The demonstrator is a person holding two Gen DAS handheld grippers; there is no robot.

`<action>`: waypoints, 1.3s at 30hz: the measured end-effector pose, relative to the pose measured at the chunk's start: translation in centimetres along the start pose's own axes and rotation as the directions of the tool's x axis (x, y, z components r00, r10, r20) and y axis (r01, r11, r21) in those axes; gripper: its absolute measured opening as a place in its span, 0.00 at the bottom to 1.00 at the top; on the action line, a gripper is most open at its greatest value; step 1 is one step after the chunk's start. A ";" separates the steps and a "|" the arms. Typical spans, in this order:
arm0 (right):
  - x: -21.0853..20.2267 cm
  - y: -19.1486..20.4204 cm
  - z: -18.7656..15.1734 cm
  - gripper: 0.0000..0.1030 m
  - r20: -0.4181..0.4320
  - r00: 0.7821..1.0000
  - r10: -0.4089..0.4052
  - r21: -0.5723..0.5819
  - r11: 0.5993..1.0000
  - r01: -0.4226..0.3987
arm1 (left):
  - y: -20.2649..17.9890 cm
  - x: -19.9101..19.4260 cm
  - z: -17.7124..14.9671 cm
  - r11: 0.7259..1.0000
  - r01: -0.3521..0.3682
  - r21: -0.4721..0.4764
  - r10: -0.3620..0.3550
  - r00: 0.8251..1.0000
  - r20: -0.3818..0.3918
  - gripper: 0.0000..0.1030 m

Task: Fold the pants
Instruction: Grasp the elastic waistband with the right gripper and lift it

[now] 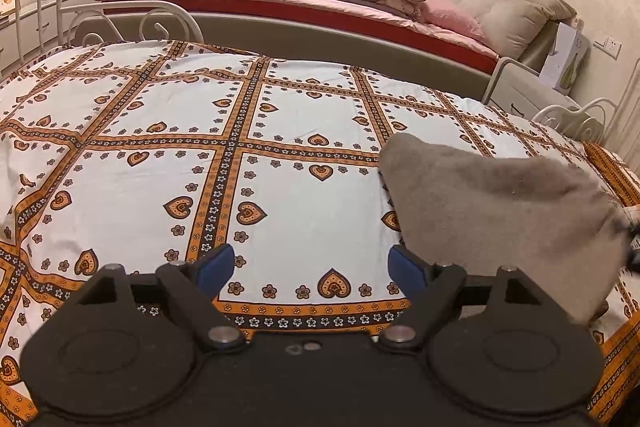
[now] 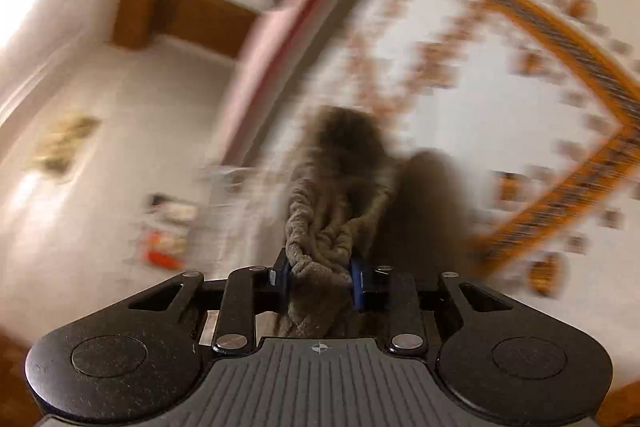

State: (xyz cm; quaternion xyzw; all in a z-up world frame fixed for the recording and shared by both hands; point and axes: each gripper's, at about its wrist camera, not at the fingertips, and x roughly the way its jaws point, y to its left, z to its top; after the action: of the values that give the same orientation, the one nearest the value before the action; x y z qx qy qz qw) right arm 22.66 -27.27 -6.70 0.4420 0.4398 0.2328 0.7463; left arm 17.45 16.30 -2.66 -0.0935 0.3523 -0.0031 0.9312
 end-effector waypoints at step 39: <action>2.1 0.9 1.6 0.69 -0.075 0.992 -0.105 -0.306 0.949 0.077 | -5.4 6.0 0.1 0.974 0.222 0.040 -0.218 0.972 -0.087 0.78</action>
State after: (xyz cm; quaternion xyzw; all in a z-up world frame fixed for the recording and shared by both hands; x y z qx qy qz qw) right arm 25.09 -25.99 -6.49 0.2911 0.4521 0.2824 0.7944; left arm 22.39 10.64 -5.56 -0.1088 0.3775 -0.1190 0.9119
